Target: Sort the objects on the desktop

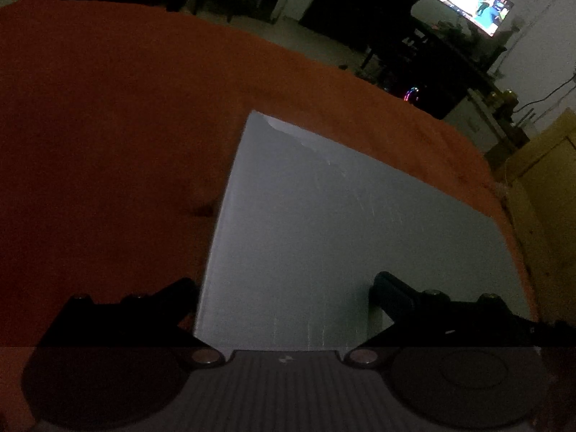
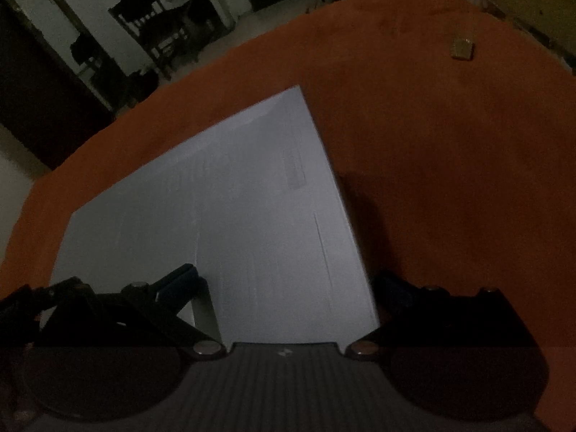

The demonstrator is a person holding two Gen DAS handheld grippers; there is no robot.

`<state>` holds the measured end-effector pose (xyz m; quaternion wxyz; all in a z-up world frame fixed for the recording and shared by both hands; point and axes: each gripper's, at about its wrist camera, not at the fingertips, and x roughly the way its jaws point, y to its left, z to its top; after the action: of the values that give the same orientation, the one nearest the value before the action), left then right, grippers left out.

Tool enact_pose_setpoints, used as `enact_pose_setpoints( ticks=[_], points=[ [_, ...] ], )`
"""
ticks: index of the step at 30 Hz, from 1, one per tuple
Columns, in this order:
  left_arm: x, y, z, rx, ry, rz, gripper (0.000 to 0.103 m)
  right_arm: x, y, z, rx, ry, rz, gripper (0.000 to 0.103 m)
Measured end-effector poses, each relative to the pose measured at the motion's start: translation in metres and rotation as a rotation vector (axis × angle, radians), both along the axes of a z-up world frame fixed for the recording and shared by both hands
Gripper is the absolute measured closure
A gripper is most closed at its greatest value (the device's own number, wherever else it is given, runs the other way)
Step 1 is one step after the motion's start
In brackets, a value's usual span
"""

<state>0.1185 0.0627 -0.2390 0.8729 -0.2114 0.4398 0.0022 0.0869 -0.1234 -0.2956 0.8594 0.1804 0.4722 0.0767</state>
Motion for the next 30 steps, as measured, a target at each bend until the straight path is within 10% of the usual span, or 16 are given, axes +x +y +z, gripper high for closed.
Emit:
enact_pose_setpoints(
  ticks=[6, 17, 21, 30],
  points=[
    [0.009, -0.029, 0.014, 0.246, -0.135, -0.056, 0.000, 0.008, 0.014, -0.004, -0.003, -0.045, -0.050, 0.000],
    [0.053, -0.008, 0.022, 0.229, -0.134, -0.033, 0.000, 0.055, 0.031, -0.013, -0.027, -0.122, -0.070, 0.000],
    [0.017, -0.005, 0.035, 0.236, -0.096, 0.004, 0.000, 0.034, 0.049, 0.006, -0.177, -0.172, 0.001, 0.000],
    [-0.058, -0.026, 0.056, 0.339, -0.239, 0.020, 0.000, -0.022, 0.086, 0.026, -0.186, -0.242, 0.016, 0.000]
  ],
)
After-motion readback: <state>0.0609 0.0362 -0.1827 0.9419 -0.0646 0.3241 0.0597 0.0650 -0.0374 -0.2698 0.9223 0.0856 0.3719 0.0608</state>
